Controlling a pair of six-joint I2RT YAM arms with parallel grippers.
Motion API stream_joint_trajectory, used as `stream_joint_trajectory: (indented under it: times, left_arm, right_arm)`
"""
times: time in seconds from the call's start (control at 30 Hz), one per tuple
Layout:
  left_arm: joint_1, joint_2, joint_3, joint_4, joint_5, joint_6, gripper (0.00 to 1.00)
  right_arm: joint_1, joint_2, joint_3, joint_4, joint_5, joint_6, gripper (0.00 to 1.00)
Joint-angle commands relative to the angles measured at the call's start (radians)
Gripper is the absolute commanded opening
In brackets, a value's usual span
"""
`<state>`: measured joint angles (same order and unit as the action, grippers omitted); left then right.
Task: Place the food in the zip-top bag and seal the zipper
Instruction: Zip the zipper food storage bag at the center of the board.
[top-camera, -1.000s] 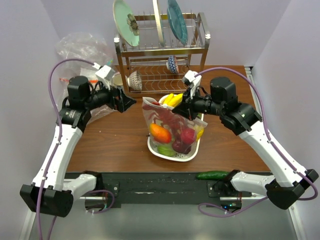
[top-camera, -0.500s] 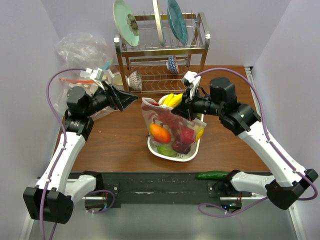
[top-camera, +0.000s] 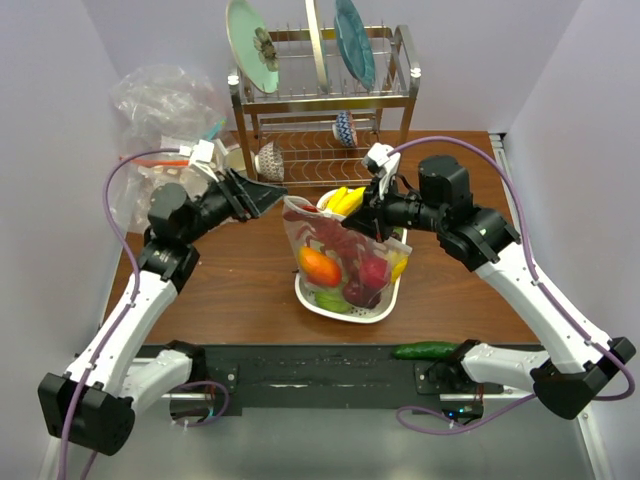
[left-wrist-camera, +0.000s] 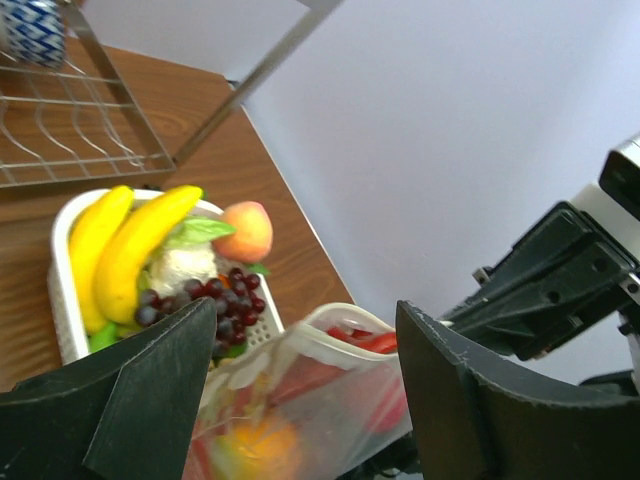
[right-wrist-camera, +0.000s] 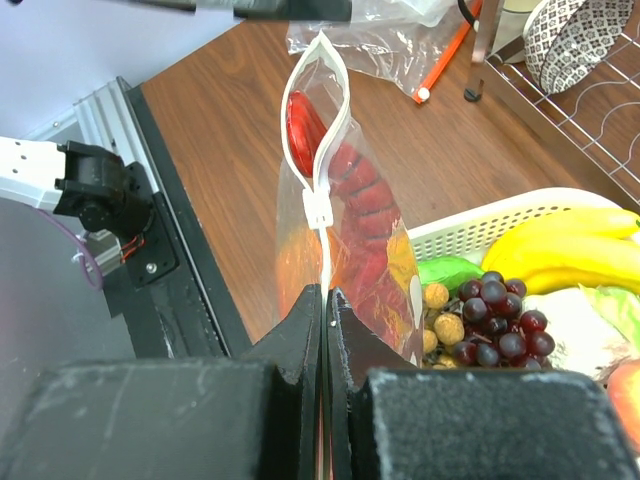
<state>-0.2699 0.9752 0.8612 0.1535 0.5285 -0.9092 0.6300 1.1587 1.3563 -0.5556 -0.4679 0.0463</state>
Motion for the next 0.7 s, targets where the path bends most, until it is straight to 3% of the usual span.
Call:
stream_joint_trajectory:
  times: [0.0, 0.27, 0.67]
  left_arm:
    - [-0.057, -0.006, 0.002, 0.054, -0.094, -0.025, 0.73]
    - [-0.08, -0.012, -0.019, 0.054, -0.15, -0.025, 0.62]
    - [-0.179, -0.013, -0.027, 0.035, -0.206, -0.019, 0.61]
  right_arm:
    - [-0.001, -0.013, 0.006, 0.072, -0.038, 0.009, 0.0]
    - [-0.003, -0.019, 0.009, 0.074, -0.043, 0.012, 0.0]
    - [-0.003, -0.013, 0.003, 0.082, -0.044, 0.02, 0.0]
